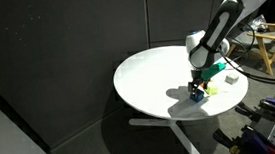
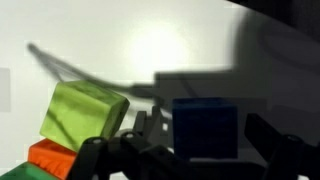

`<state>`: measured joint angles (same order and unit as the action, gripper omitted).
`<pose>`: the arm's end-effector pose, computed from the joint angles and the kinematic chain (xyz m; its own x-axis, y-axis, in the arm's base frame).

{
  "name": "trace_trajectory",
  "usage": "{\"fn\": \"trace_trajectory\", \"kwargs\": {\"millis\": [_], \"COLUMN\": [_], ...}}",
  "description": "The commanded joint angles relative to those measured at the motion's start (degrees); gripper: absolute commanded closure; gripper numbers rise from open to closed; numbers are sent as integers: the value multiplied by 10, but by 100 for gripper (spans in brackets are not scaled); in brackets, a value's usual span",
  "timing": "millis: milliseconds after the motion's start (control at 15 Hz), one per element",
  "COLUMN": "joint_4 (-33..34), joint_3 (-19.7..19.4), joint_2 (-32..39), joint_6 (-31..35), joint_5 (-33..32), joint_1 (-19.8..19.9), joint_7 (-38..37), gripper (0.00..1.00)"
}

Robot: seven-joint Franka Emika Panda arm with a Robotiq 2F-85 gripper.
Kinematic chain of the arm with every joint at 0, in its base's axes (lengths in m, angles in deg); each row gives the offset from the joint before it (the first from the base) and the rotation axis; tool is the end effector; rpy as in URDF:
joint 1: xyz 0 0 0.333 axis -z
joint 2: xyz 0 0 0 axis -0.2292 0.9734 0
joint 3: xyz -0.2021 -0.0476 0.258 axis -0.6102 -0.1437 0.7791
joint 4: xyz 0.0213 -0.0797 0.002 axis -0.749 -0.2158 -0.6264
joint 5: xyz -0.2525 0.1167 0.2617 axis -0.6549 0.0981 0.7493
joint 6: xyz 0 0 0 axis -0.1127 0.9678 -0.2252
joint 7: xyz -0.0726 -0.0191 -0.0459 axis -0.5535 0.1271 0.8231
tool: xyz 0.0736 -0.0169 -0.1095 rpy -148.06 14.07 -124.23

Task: Put the blue block on top of the yellow block.

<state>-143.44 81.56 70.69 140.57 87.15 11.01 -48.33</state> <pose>0.4985 -0.0402 0.0969 0.9634 -0.1589 -0.2159 -0.1412 -0.9854 0.0954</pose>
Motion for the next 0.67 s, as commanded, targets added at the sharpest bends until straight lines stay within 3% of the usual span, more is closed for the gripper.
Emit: {"fn": "trace_trajectory", "kwargs": {"millis": [0, 200, 267, 600], "joint_4": [16, 21, 22, 25], "joint_3": [-10, -10, -11, -11], "joint_2": [12, 17, 18, 21], "joint_6": [0, -2, -3, -9], "joint_5": [-16, -14, -14, -14], "joint_1": [-8, -8, -8, -12], "joint_7": [-21, -22, -22, -29], "gripper": [0, 0, 17, 58]}}
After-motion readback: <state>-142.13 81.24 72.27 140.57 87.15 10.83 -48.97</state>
